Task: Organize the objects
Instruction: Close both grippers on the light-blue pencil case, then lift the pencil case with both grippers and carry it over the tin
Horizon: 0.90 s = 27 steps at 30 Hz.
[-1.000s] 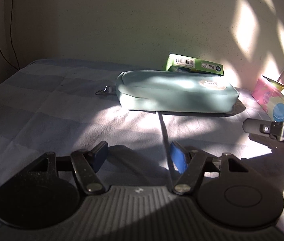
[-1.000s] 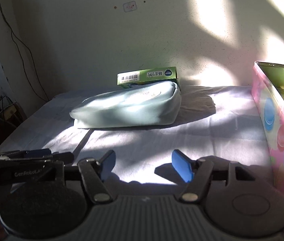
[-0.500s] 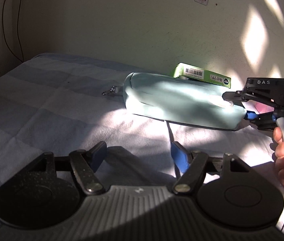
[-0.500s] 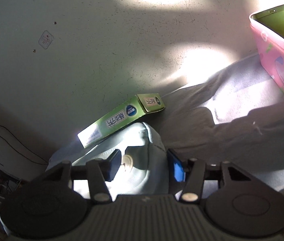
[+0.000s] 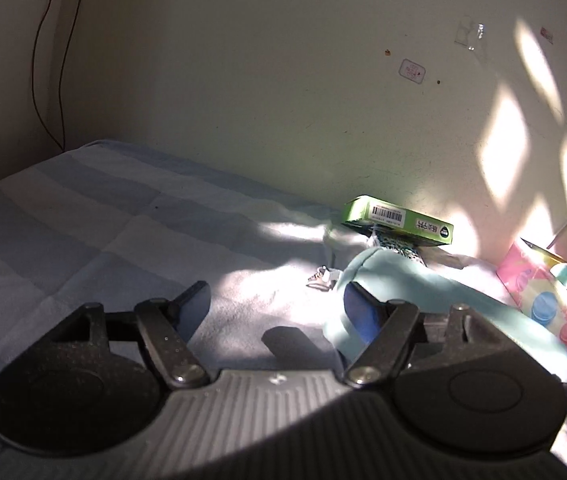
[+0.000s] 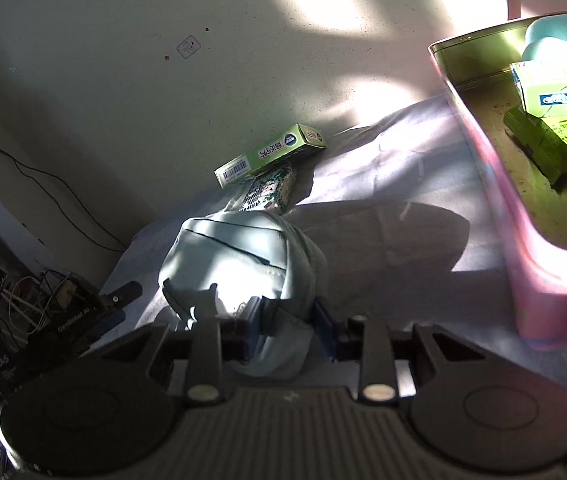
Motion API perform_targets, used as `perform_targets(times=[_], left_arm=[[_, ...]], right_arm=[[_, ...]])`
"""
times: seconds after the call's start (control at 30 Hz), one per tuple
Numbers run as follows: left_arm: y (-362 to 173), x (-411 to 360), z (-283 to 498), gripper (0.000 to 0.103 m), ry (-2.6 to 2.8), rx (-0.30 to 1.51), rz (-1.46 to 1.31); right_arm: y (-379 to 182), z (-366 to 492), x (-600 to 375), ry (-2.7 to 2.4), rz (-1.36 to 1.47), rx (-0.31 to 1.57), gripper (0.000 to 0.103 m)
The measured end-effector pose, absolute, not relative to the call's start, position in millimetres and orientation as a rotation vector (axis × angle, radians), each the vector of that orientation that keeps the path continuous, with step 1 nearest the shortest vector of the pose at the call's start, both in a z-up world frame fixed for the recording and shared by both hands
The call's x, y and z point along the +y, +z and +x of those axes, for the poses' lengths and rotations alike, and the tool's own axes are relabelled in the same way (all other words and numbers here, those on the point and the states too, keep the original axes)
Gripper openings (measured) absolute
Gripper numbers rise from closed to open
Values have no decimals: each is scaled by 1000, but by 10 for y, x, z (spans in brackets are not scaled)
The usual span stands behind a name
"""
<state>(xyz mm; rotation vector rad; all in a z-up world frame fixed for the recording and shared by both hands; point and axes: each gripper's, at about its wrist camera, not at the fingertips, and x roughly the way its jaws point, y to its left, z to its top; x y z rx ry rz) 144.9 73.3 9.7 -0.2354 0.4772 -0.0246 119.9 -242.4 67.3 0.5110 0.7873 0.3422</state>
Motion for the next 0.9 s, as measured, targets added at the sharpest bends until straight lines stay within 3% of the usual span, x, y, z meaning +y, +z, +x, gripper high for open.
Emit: perform_targets(times=[0.1, 0.27, 0.53, 0.6, 0.73, 0.8, 0.83, 0.87, 0.9], left_arm=[[101, 575, 1379, 82, -137, 465, -188], [88, 215, 1242, 83, -402, 525, -161], [142, -637, 1023, 82, -660, 665, -117], [98, -837, 1032, 82, -660, 712, -76], [-38, -1024, 1038, 82, -642, 792, -23], [-102, -1034, 1084, 82, -655, 827, -70], [-99, -1041, 1069, 79, -661, 821, -81], [-94, -1066, 1046, 68, -672, 814, -75], [-81, -1095, 1013, 66, -684, 821, -76]], right_arm=[[706, 734, -2747, 316, 514, 787, 29], [830, -72, -3378, 145, 460, 732, 29], [837, -673, -4065, -70, 486, 624, 41], [802, -660, -4022, -23, 470, 627, 52], [716, -610, -3825, 62, 374, 652, 60], [657, -563, -3720, 98, 339, 651, 79], [624, -535, -3666, 119, 320, 648, 79], [596, -501, -3621, 143, 321, 643, 78], [577, -464, -3590, 153, 331, 642, 76]])
